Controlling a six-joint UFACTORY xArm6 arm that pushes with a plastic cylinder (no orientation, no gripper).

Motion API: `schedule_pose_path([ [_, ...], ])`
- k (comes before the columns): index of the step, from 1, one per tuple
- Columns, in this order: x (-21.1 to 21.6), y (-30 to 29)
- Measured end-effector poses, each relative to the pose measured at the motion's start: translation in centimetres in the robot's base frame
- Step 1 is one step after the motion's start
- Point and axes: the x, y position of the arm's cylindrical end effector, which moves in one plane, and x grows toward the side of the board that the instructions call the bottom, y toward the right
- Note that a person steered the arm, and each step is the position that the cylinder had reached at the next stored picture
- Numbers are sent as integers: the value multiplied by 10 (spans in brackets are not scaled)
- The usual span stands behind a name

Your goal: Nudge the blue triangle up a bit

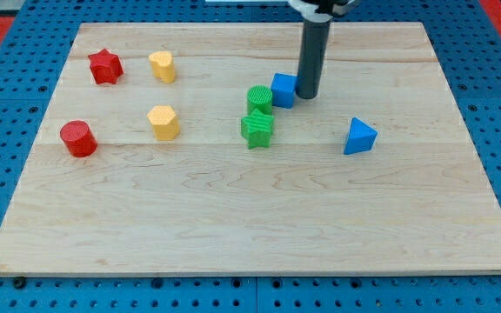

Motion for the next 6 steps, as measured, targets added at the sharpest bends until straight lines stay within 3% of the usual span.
schedule_pose_path([
  [1, 6, 10],
  [3, 26, 158],
  [4, 75, 187],
  [5, 109, 159],
  [6, 104, 74],
])
